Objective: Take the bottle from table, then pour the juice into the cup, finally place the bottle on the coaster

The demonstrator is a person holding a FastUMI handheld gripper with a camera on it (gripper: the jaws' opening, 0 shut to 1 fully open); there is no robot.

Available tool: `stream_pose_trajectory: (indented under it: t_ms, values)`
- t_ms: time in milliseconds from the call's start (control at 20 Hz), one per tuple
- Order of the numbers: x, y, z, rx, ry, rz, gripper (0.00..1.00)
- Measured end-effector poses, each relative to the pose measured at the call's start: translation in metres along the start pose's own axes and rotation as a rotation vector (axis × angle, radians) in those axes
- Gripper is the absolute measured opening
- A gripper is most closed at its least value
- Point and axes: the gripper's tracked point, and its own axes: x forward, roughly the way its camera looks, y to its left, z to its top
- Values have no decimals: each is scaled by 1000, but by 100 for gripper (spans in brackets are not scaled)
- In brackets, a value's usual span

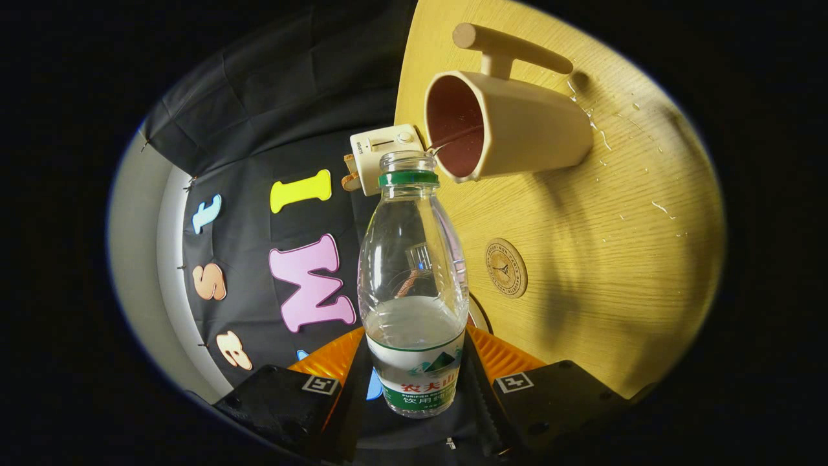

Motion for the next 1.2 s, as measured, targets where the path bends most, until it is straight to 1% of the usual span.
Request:
stream_pose_trajectory:
  t_ms: [650, 1200]
  values:
    - [0, 8, 0, 36, -1, 13, 73]
    - [-5, 12, -6, 76, 45, 14, 72]
